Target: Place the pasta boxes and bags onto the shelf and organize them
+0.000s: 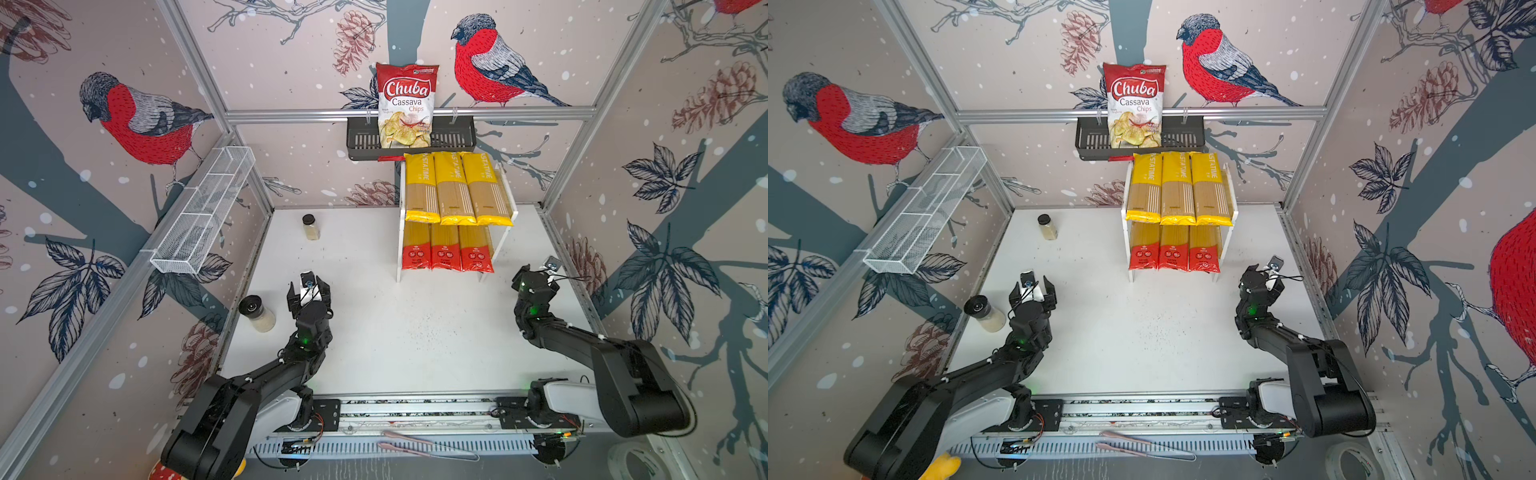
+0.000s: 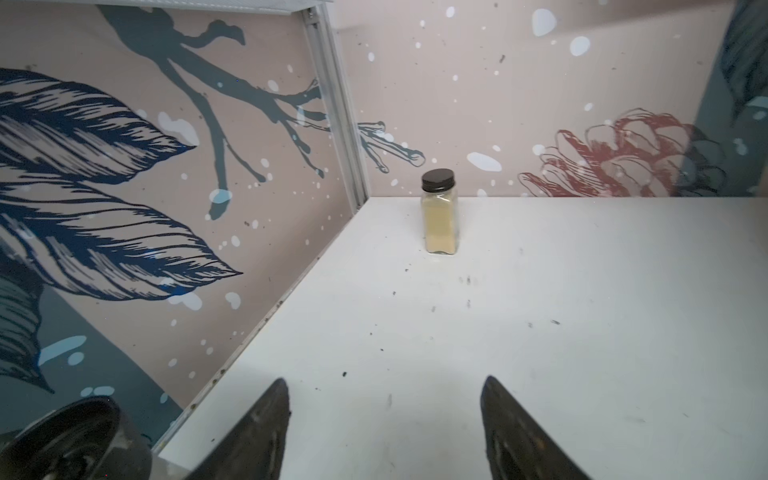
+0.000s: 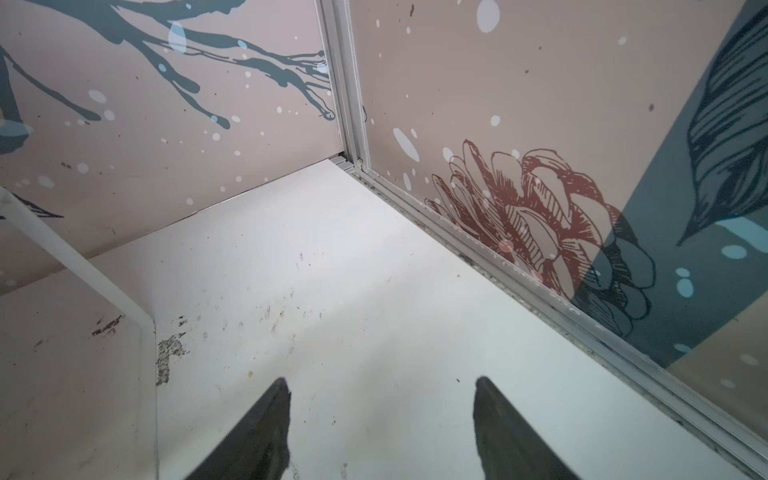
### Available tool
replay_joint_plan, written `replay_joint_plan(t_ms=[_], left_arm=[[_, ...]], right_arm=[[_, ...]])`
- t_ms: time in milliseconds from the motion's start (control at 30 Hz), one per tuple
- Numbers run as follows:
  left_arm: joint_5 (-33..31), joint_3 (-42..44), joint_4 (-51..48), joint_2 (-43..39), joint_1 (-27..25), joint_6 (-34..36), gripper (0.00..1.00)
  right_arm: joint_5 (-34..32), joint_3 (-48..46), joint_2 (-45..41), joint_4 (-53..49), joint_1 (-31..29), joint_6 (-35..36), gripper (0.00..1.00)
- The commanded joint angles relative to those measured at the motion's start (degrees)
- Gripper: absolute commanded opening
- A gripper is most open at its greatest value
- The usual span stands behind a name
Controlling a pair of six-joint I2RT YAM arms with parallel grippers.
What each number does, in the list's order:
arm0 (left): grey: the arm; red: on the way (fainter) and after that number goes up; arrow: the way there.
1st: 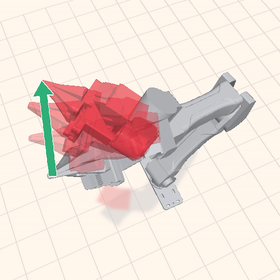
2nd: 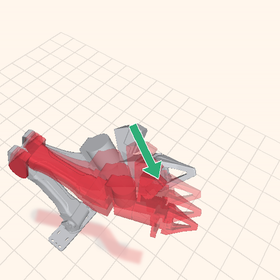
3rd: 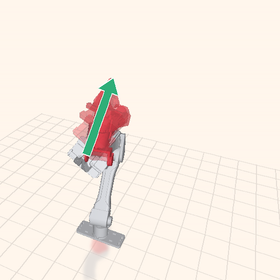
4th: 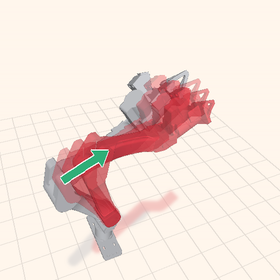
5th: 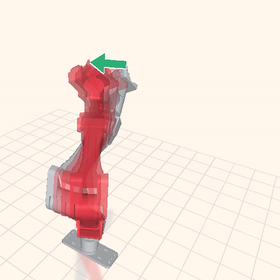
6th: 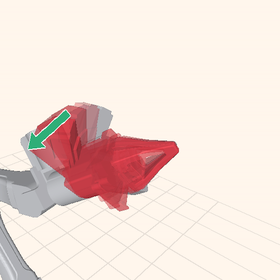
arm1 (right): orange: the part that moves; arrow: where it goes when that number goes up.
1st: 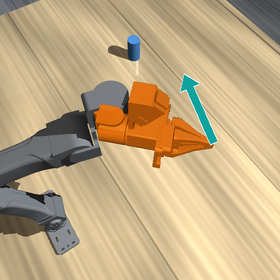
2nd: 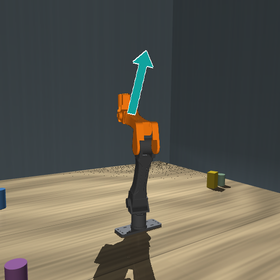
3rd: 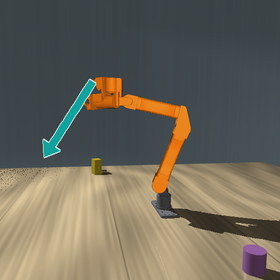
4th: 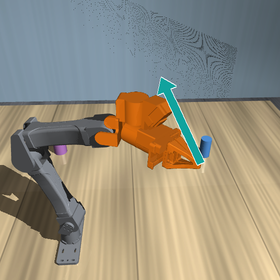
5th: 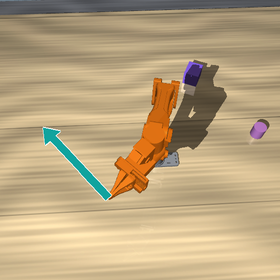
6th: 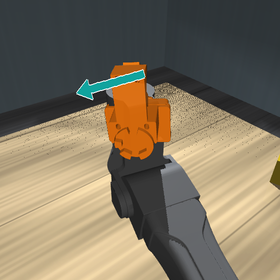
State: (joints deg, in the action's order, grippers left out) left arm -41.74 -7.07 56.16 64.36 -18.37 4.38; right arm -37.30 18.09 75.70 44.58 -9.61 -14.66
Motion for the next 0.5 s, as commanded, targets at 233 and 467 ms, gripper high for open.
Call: replay_joint_plan(t_ms=[233,467], left_arm=[[19.7,2.2,28.9,17.3,8.9,-0.3,0.73],[21.6,0.3,30.9,23.1,9.3,0.6,0.75]], right_arm=[[5.6,-5.3,3.7,20.2,5.0,5.0,0.68],[13.8,-5.6,6.7,23.1,6.3,7.0,0.68]])
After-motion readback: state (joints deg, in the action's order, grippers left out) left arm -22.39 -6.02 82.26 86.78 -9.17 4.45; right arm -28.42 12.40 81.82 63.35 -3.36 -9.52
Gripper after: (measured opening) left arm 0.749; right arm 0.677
